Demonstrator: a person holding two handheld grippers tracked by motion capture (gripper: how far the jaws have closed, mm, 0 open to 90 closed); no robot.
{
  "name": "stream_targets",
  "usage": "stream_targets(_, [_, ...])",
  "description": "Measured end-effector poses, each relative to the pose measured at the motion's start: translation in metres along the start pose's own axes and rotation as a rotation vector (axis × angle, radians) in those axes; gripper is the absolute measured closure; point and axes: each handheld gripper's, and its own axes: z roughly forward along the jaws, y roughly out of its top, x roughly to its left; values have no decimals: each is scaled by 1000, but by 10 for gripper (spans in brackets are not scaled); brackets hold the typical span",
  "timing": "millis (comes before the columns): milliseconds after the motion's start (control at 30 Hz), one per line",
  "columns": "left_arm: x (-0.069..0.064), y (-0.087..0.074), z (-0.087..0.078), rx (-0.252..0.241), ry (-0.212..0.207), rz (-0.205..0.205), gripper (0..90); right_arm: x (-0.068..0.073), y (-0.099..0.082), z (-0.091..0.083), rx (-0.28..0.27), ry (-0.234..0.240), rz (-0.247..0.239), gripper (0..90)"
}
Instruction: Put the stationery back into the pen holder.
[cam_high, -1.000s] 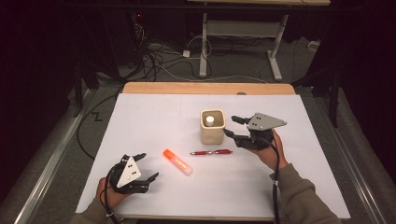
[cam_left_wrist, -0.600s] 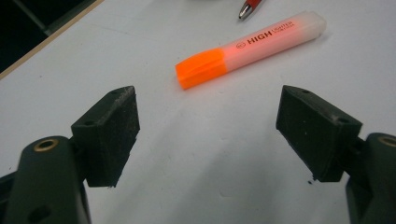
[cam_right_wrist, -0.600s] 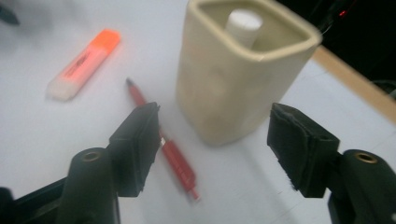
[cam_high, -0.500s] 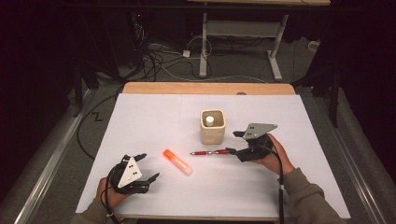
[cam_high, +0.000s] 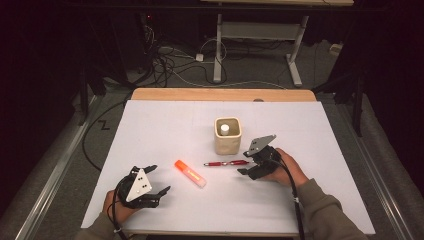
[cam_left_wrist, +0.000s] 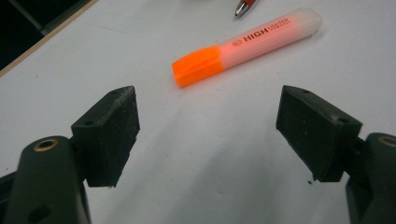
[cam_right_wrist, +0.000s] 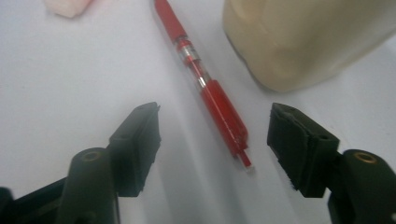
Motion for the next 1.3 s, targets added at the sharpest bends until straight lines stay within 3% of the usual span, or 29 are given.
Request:
stream_targets(267, [0,1,0,1,-3,9,209,13,15,9,33,-10,-98,458])
stream_targets(533, [0,0,-1,-1,-7,10,209,16,31,24,78,6,-127,496])
stream_targets(933, [-1,0,-1,-3,-12,14,209,17,54,45,97,65,-164,575])
stream_targets(1100, [0,0,-2,-4,-13,14,209,17,65,51,154,86,-185,629])
stream_targets(1300, [0,0,-2,-6,-16,12,209,15,79,56,233,128,-245,698])
